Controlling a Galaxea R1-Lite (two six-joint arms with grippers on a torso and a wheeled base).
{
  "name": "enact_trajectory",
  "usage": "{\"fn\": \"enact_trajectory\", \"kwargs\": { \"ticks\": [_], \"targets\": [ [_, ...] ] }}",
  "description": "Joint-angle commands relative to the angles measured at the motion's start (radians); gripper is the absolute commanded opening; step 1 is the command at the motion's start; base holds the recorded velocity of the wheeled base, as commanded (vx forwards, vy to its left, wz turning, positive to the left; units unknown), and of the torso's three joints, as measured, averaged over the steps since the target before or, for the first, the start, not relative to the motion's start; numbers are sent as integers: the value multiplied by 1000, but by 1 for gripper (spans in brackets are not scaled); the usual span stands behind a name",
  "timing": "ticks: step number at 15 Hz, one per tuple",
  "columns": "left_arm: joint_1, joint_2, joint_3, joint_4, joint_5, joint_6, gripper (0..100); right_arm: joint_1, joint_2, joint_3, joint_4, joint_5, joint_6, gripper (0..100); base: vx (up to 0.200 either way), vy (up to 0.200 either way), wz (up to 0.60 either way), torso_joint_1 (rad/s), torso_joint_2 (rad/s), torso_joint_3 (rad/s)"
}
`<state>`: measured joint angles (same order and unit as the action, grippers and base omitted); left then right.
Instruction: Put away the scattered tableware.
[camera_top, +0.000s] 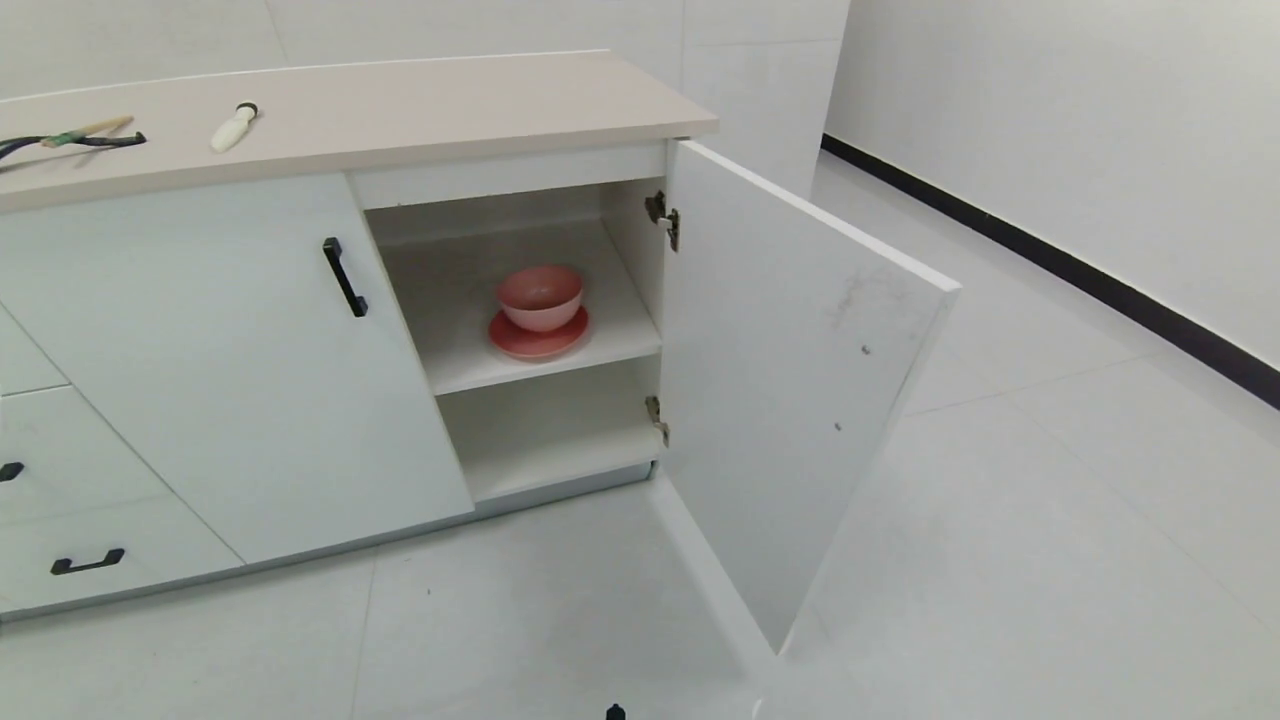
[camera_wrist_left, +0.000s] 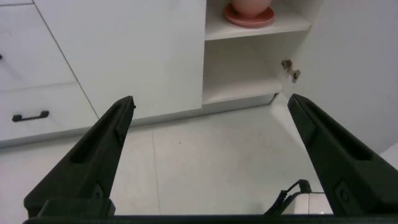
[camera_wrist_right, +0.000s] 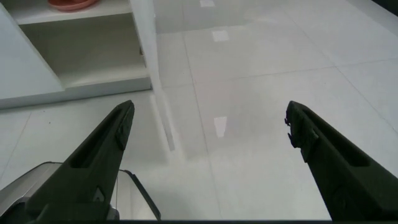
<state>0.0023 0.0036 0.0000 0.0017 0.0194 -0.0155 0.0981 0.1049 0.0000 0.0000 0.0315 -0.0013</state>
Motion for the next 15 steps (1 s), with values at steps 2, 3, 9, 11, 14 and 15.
{"fn": "enact_trajectory", "kwargs": {
  "ticks": [2,3,9,11,14,15],
  "targets": [
    [1,-1,0,0,1,0,100,2,2,0,2,1,-2,100,0,0,600,2,0,2],
    [1,-1,0,0,1,0,100,2,2,0,2,1,-2,100,0,0,600,7,7,-2],
    [1,-1,0,0,1,-1,100,0,2,0,2,1,-3,0,0,0,200,2,1,0],
    [1,-1,0,0,-1,0,100,0,2,0,0,1,-9,0,0,0,0,0,0,0],
    [1,-1,-2,1,-1,3,100,0,2,0,0,-1,-2,0,0,-133,0,0,0,3],
    [1,-1,0,1,-1,2,100,0,2,0,0,-1,0,0,0,-200,0,-2,2,-7]
  ]
}}
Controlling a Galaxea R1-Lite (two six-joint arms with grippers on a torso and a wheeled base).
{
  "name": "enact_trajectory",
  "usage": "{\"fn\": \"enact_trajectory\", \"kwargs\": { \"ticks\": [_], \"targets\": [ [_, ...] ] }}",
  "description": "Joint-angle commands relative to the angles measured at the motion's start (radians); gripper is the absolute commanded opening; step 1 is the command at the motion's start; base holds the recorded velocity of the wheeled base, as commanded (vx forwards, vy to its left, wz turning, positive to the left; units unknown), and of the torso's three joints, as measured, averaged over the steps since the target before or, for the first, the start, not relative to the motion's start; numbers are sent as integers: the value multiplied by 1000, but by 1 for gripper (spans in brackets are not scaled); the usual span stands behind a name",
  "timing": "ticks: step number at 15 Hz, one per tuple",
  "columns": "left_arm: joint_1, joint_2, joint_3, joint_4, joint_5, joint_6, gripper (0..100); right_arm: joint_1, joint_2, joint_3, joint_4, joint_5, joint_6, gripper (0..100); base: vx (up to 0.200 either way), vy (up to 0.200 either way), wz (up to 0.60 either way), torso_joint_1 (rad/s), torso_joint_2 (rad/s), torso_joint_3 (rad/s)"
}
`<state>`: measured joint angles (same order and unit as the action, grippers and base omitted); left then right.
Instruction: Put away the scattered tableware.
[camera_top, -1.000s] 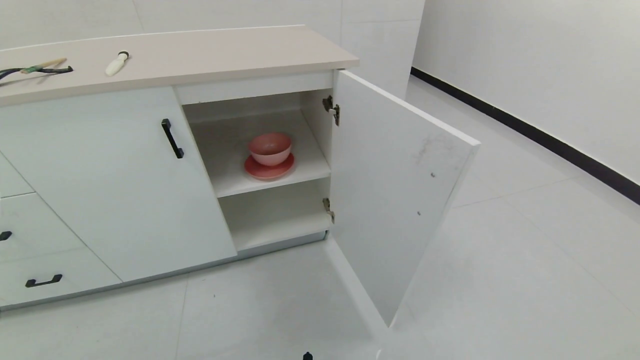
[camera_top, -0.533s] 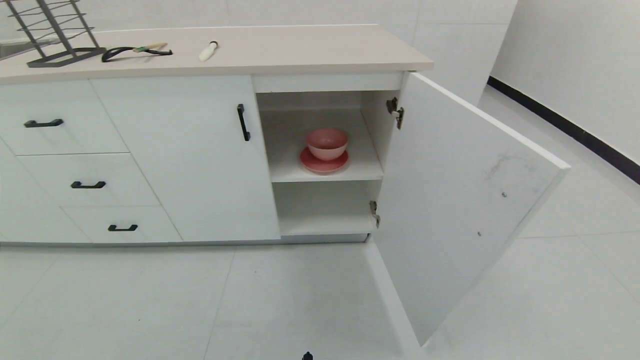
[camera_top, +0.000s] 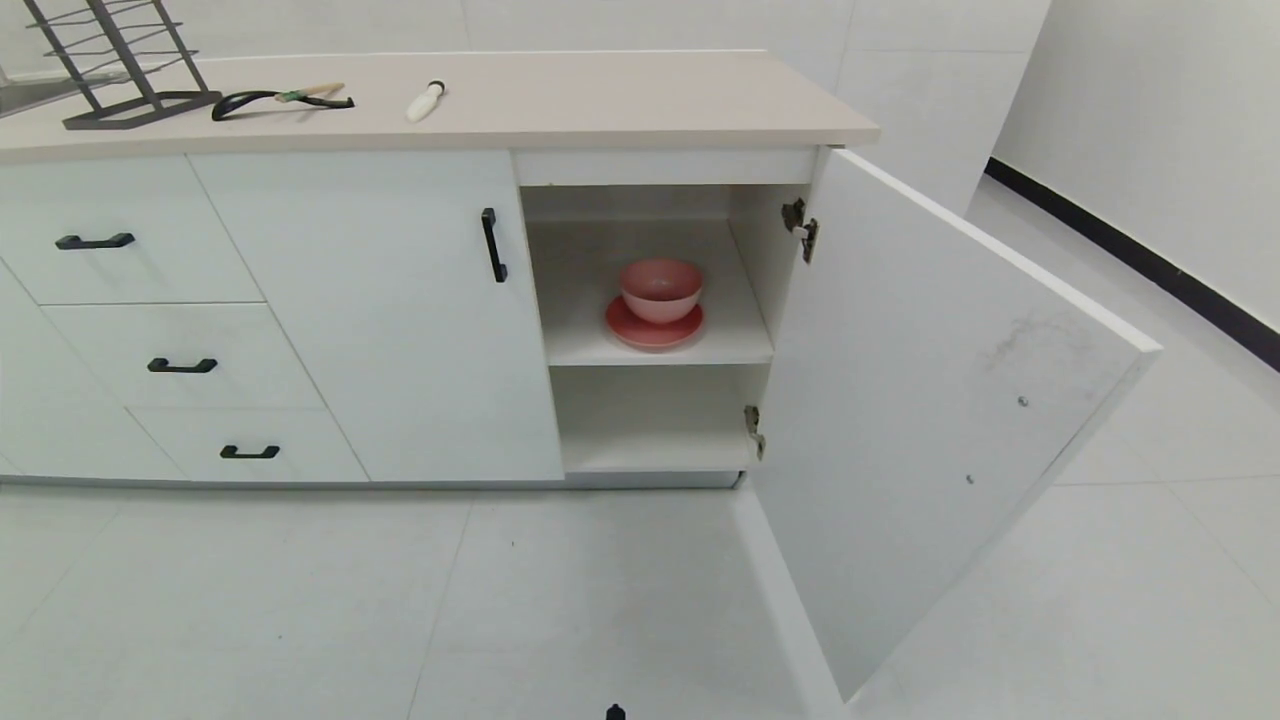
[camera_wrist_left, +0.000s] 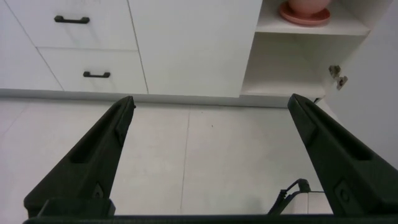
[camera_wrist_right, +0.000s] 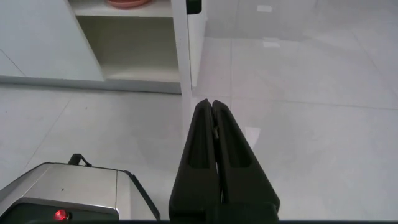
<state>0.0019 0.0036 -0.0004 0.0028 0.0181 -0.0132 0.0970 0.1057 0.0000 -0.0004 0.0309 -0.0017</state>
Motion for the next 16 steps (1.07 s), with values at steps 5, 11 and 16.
{"fn": "enact_trajectory", "kwargs": {
  "ticks": [5,11,16],
  "targets": [
    [1,1,0,-1,0,-2,100,-80,54,-54,-322,112,-14,0,0,-40,0,2,1,0],
    [1,-1,0,-1,2,-4,100,-74,917,-198,-865,294,-93,0,0,0,0,0,0,0],
    [1,1,0,-3,3,-7,100,-62,1444,-89,-1451,308,-101,0,0,0,0,0,0,0]
  ]
}}
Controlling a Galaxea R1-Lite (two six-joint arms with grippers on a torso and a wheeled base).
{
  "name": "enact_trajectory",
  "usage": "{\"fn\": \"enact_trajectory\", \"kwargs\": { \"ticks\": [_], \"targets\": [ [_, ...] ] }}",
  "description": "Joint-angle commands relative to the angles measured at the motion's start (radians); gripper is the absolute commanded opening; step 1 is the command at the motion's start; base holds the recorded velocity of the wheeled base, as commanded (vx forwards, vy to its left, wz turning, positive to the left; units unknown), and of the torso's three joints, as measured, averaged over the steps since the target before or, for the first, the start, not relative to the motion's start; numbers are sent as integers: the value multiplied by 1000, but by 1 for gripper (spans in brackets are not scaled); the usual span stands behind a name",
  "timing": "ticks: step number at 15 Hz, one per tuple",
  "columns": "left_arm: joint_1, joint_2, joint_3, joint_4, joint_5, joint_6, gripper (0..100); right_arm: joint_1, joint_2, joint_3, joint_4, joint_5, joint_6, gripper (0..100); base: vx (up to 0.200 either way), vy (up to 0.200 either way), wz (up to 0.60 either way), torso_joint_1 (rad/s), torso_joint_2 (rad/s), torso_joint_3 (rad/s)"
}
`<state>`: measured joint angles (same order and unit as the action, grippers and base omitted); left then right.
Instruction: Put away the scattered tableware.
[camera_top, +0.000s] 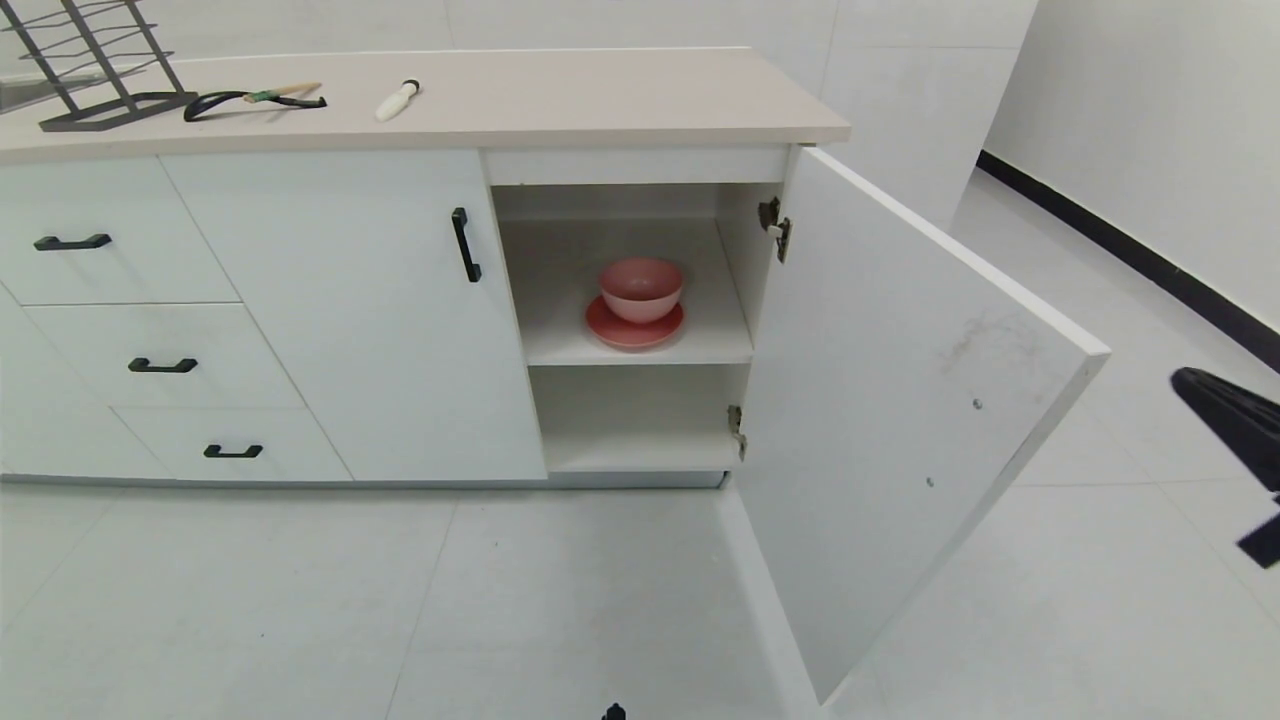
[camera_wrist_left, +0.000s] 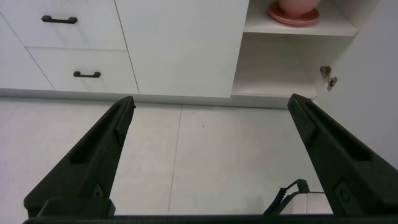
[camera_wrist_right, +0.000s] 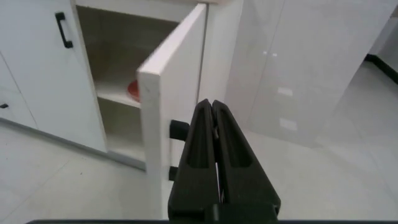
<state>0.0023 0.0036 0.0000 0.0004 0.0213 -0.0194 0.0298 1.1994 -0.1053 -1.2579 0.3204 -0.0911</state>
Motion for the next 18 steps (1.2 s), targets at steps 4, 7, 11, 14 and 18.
{"fn": "enact_trajectory", "kwargs": {
  "ticks": [4,7,11,14,18],
  "targets": [
    [-1,1,0,0,3,-16,100,30,503,-103,-233,20,-3,0,0,0,0,0,0,0],
    [-1,1,0,0,3,-17,100,64,566,-175,-253,52,-3,0,0,0,0,0,0,0],
    [-1,1,0,0,5,-22,100,124,562,-172,-256,55,-3,0,0,0,0,0,0,0],
    [-1,1,0,0,5,-28,100,179,546,-148,-256,55,-4,0,0,0,0,0,0,0],
    [-1,1,0,0,5,-28,100,269,536,-146,-258,54,-4,0,0,0,0,0,0,0]
  ]
}}
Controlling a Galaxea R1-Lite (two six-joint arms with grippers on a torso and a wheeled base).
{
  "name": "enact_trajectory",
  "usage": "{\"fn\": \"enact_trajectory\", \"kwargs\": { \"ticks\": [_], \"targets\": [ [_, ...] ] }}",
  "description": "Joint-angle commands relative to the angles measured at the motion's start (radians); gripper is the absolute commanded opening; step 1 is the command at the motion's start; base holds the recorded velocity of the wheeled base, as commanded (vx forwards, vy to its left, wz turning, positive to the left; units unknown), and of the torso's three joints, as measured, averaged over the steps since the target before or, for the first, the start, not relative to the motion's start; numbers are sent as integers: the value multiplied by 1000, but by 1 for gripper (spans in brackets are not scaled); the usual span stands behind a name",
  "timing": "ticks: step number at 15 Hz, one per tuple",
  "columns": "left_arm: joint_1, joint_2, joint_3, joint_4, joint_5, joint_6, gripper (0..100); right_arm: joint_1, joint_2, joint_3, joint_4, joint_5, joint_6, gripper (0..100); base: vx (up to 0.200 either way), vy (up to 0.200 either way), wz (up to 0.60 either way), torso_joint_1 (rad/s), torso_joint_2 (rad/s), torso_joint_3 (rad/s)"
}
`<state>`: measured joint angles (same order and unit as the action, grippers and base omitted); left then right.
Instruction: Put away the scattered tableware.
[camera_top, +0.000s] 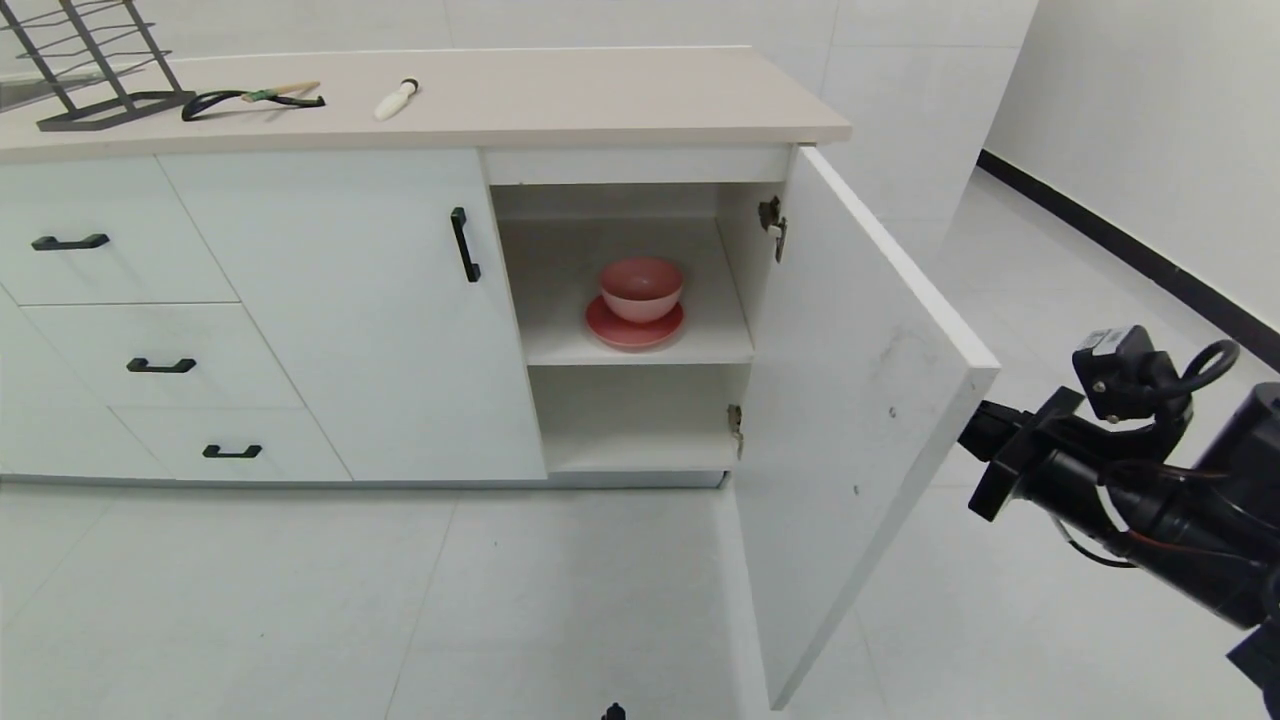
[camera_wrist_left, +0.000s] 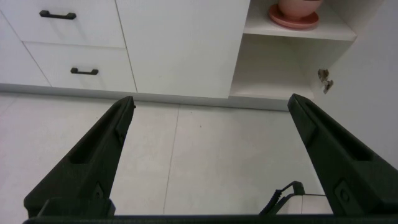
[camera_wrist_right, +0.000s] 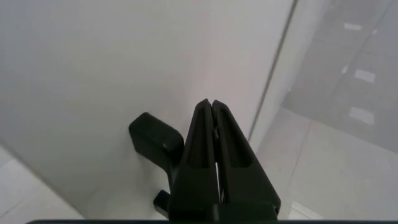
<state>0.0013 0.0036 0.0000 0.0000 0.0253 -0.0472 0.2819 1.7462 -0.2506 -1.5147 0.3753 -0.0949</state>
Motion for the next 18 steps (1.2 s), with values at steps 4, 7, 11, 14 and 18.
{"fn": "enact_trajectory", "kwargs": {
  "ticks": [4,7,11,14,18],
  "targets": [
    [0,1,0,0,2,0,100,160,-7,-48,-1,-1,0,0,0,0,0,0,0,0],
    [0,1,0,0,2,0,100,214,58,-141,-1,-1,0,0,0,0,0,0,0,0],
    [0,1,0,0,2,0,100,327,184,-248,-1,-3,0,0,0,0,0,0,0,0],
    [0,1,0,0,2,0,100,415,296,-409,-1,-3,-3,0,0,0,0,0,0,0],
    [0,1,0,0,1,0,100,461,408,-599,1,-4,-8,0,0,0,0,0,0,0]
  ]
}}
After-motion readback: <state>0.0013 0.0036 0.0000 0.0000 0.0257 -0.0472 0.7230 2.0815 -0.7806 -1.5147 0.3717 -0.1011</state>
